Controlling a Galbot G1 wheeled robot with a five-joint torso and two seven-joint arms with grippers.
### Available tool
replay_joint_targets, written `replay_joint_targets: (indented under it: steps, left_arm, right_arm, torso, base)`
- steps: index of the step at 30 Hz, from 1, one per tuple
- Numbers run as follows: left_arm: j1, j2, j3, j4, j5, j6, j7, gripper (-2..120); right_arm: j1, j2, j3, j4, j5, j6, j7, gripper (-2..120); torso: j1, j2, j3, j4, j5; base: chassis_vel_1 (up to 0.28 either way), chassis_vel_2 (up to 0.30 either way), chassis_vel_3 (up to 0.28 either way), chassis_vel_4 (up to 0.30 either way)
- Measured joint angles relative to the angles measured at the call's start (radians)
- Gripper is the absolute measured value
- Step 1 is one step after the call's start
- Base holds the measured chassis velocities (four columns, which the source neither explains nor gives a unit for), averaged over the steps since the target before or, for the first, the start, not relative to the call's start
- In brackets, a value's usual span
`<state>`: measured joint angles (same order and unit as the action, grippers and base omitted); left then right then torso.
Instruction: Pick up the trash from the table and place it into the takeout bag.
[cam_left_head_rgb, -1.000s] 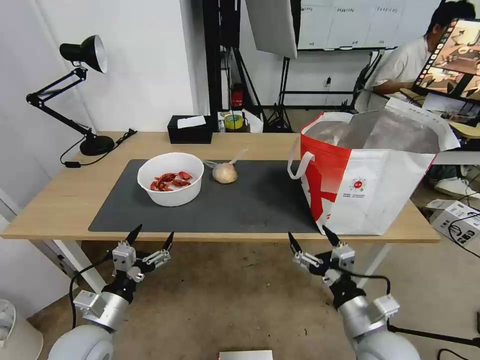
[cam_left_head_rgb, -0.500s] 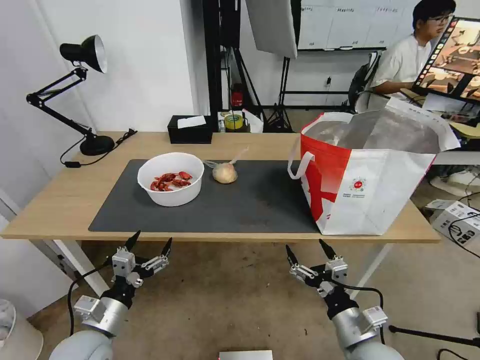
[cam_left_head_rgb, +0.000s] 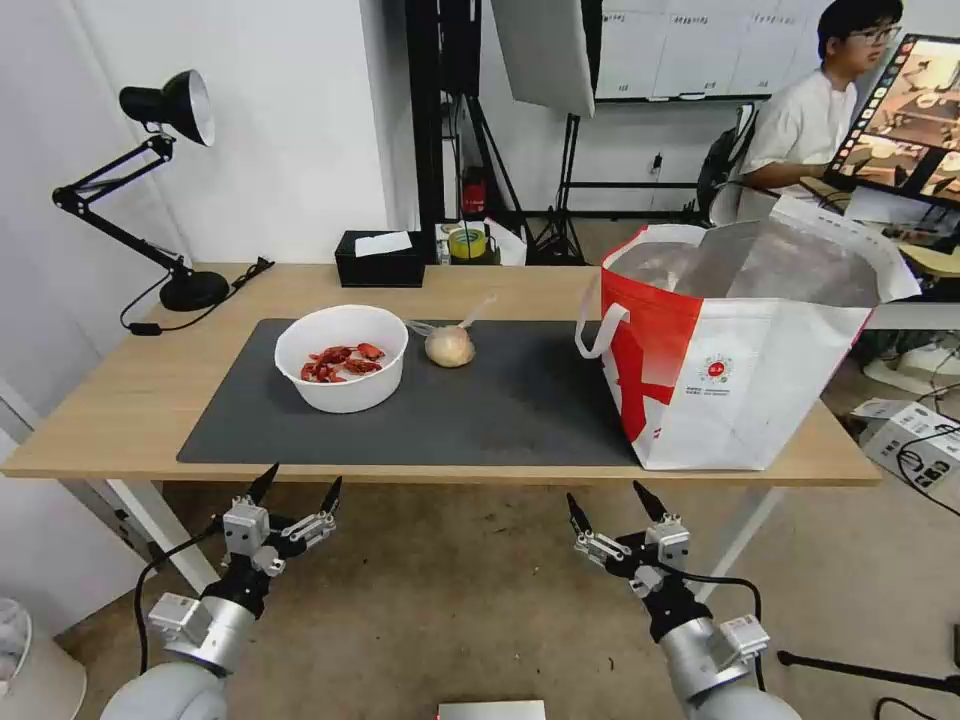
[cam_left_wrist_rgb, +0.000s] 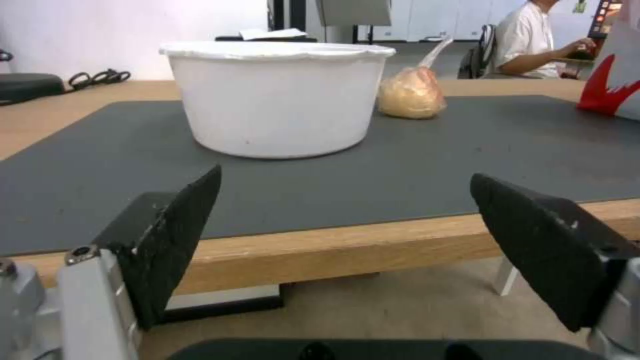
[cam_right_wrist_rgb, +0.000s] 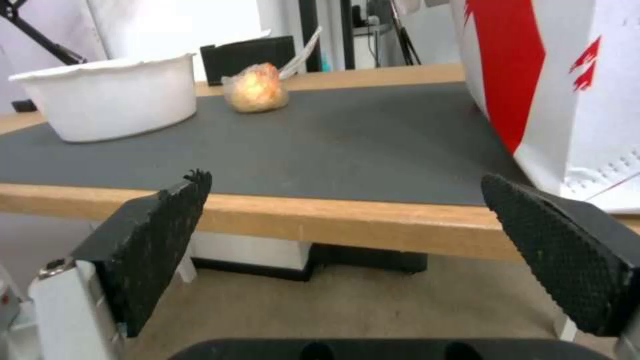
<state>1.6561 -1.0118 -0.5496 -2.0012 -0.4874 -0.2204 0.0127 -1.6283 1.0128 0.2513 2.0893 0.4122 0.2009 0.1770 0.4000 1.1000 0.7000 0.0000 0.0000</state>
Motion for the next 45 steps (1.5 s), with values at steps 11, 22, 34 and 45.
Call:
replay_joint_targets:
  steps: [11, 22, 34, 45]
  left_arm:
    - [-0.003, -0.014, -0.002, 0.010, 0.005, 0.001, -0.001, 100]
    - [-0.016, -0.015, -0.007, 0.027, 0.005, 0.001, -0.002, 100]
    - [-0.021, -0.014, -0.006, 0.032, 0.001, 0.001, -0.003, 100]
    - [-0.012, -0.021, -0.018, 0.032, 0.001, -0.005, -0.003, 100]
  right_arm:
    - [0.034, -0.019, -0.022, -0.016, 0.000, -0.004, 0.002, 100]
    - [0.238, -0.080, -0.125, -0.035, 0.053, -0.060, 0.016, 100]
    - [0.513, -0.100, -0.296, -0.094, 0.121, -0.127, 0.054, 100]
    - [0.896, -0.033, -0.540, -0.250, 0.216, -0.209, 0.169, 100]
  torso:
    - [0.000, 0.000, 0.000, 0.0000, 0.0000]
    - [0.000, 0.000, 0.000, 0.0001, 0.0000]
    - [0.000, 0.000, 0.000, -0.0001, 0.0000]
    - [0.000, 0.000, 0.000, 0.0000, -0.0001]
  base:
    - [0.000, 0.000, 0.000, 0.000]
    - [0.000, 0.000, 0.000, 0.000]
    - [0.000, 0.000, 0.000, 0.000]
    - [0.000, 0.000, 0.000, 0.000]
